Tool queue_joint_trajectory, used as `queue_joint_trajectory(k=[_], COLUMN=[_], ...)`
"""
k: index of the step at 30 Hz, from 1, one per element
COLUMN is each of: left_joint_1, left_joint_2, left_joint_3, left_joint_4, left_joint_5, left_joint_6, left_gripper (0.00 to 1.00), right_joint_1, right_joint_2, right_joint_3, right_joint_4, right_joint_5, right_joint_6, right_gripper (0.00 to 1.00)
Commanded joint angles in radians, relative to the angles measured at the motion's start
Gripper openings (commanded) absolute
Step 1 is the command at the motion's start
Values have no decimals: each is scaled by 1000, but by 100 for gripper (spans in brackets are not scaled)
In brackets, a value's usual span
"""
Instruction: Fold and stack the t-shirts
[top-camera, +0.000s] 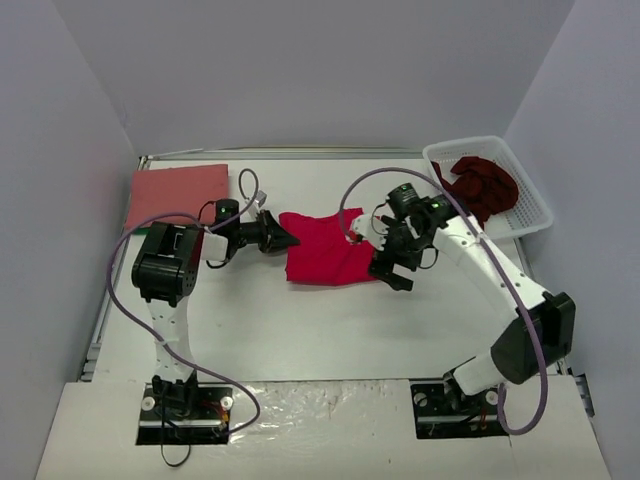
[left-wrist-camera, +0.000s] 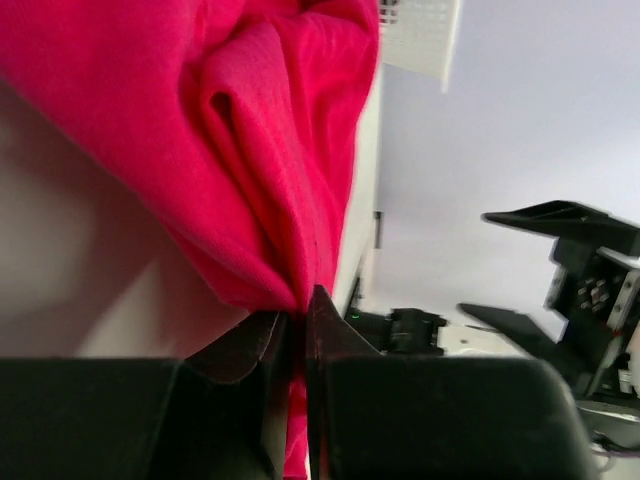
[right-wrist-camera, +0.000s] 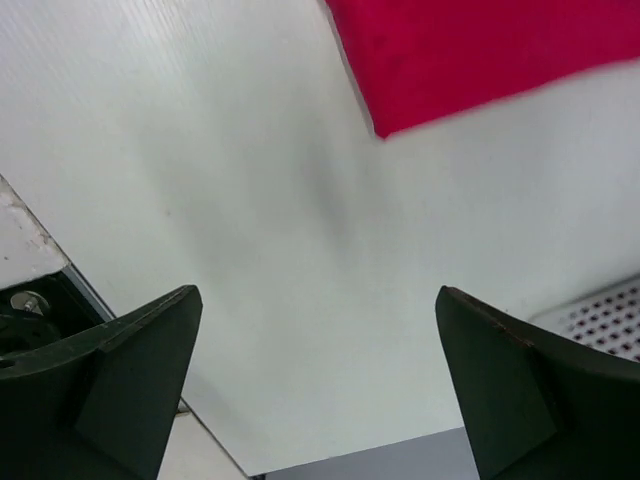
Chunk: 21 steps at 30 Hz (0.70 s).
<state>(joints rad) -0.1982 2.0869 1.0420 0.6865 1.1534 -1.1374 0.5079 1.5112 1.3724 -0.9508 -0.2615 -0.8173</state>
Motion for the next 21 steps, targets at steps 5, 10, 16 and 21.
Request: queue_joint_trajectory(k=[5,10,16,21], left_joint_1=[46,42,-4,-67], left_joint_2=[-77,-42,-28,119], left_joint_3=[226,493,765,1085], left_joint_4=[-827,-1285,-1493,-1712], left_joint_5=[-141,-442,-889,-1213], left_joint_6=[609,921,1083,1225], left_gripper=[2,2,3,2], right_joint_1=[-104,-149,-161,-169], right_joint_2=[-63,12,79,101], right_joint_3=[-121,-99,-88,-114], right_joint_4=[64,92,93,101], right_joint_5=[-120,-182,-228,-275], right_joint_6=[19,38,37,20], right_gripper=[100,100,100,100])
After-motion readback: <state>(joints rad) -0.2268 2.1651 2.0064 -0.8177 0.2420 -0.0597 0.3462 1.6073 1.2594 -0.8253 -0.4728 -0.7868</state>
